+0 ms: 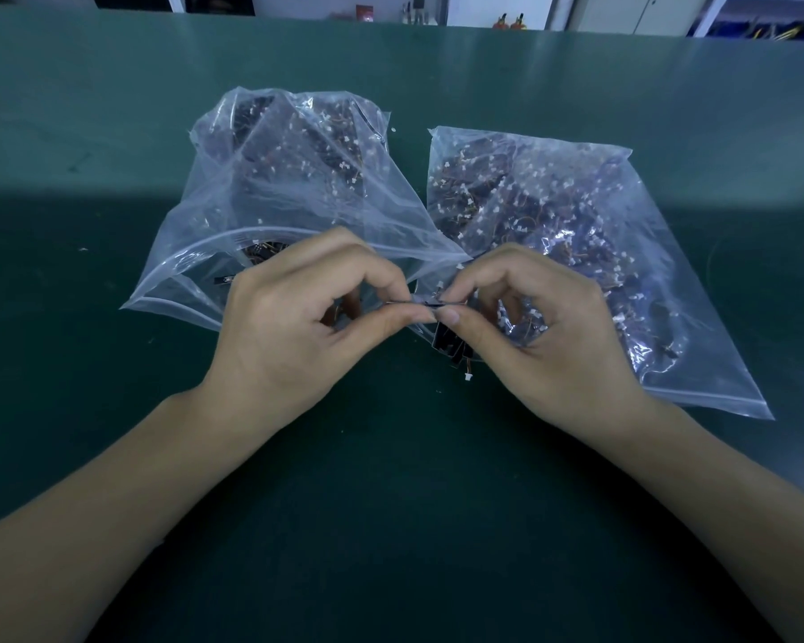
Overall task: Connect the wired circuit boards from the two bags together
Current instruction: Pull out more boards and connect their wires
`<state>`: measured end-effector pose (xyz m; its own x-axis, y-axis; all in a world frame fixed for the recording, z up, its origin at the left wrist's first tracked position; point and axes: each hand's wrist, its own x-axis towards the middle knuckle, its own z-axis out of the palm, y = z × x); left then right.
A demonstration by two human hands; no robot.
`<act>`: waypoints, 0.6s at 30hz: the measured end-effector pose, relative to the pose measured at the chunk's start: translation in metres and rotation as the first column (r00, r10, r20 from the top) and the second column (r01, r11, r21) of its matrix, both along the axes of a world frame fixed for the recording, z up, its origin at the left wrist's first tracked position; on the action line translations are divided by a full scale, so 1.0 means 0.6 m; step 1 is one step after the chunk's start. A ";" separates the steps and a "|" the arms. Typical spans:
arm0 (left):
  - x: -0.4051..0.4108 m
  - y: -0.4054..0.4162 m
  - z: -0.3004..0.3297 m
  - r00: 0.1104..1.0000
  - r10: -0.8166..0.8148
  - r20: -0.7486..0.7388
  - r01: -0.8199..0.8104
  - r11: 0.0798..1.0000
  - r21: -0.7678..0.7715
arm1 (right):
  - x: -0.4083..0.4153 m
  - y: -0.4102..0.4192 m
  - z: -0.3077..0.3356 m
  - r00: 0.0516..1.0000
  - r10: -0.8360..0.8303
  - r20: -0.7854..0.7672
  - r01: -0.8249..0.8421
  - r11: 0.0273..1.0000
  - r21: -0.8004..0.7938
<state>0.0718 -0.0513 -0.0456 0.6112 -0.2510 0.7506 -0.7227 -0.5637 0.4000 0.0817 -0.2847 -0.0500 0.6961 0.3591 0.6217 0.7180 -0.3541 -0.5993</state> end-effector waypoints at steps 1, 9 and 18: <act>0.000 0.000 0.000 1.000 0.002 -0.005 -0.002 1.000 0.004 | 0.000 -0.001 -0.001 1.000 0.002 -0.002 -0.002 1.000 -0.011; -0.001 -0.001 0.000 1.000 0.003 -0.016 -0.003 1.000 0.014 | 0.000 0.000 -0.003 1.000 0.006 -0.003 -0.006 1.000 -0.030; -0.001 -0.001 0.000 1.000 0.003 -0.014 -0.003 1.000 0.019 | 0.001 0.000 -0.003 1.000 0.005 -0.007 -0.005 1.000 -0.031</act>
<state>0.0710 -0.0520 -0.0455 0.6223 -0.2636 0.7370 -0.7154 -0.5735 0.3990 0.0825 -0.2847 -0.0519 0.6981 0.3814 0.6059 0.7160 -0.3686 -0.5929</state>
